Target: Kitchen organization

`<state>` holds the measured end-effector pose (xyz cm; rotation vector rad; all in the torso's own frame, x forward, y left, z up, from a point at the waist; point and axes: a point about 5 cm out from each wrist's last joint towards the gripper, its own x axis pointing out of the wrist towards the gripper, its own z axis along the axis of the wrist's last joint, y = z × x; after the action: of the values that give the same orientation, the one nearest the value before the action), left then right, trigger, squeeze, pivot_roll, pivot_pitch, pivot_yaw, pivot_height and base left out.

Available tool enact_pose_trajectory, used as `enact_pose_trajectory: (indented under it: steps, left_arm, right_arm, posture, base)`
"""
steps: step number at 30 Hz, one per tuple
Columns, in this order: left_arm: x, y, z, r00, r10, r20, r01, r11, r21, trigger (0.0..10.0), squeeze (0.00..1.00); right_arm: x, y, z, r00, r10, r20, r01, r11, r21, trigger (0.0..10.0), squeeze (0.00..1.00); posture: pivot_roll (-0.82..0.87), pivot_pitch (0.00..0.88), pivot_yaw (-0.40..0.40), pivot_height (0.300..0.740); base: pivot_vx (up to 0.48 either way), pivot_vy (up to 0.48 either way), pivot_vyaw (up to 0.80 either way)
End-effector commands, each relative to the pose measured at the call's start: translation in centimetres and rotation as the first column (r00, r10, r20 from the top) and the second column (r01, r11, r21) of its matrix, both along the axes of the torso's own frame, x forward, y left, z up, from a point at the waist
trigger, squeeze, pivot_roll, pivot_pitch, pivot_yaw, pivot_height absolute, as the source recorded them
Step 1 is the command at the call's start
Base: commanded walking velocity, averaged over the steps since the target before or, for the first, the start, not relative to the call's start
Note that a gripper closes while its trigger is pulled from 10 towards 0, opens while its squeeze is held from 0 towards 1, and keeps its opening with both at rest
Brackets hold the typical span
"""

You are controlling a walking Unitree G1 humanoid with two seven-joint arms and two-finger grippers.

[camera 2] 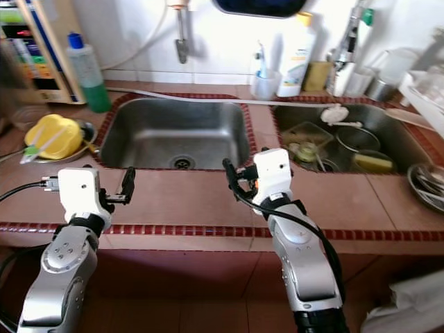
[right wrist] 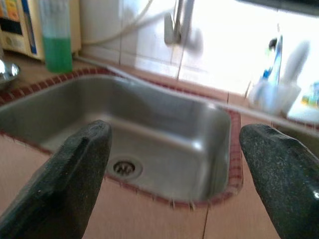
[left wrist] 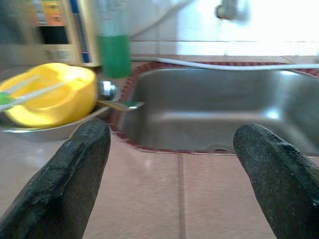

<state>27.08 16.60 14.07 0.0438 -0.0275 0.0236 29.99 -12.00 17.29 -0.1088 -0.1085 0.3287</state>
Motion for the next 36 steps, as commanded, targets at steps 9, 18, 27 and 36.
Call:
enact_pose_trajectory:
  steps: [9, 18, 27, 36]
  left_arm:
    - [-0.22, -0.42, 0.1, 1.0, -0.023, 0.006, 0.023, 1.0, -0.003, 10.0, 0.0]
    - [-0.06, -0.74, 0.24, 0.999, -0.036, 0.012, 0.036, 0.999, -0.006, 10.0, 0.0]
    - [-0.09, -0.78, 0.14, 1.0, -0.029, 0.006, 0.029, 1.0, -0.007, 10.0, 0.0]
    - [-0.17, -0.96, 0.18, 1.0, -0.018, 0.018, 0.018, 1.0, 0.001, 10.0, 0.0]
  right_arm:
    - [0.62, -0.61, 0.68, 0.999, -0.032, 0.029, 0.032, 0.999, -0.015, 10.0, 0.0]
    - [0.7, -0.64, 0.81, 0.999, -0.039, 0.038, 0.039, 0.999, -0.015, 10.0, 0.0]
    - [0.73, -0.54, 0.7, 0.999, -0.036, 0.036, 0.037, 0.999, -0.014, 10.0, 0.0]
    - [0.78, -0.6, 0.67, 0.999, -0.04, 0.035, 0.04, 0.999, -0.014, 10.0, 0.0]
  posture:
    - [0.05, 0.0, -0.019, 0.74]
    - [0.05, 0.0, -0.016, 0.74]
    - [0.05, 0.0, -0.016, 0.74]
    - [0.05, 0.0, -0.014, 0.74]
  base:
    - [0.059, 0.0, 0.0]
    - [0.325, 0.0, 0.0]
    - [0.339, 0.0, 0.0]
    - [0.0, 0.0, 0.0]
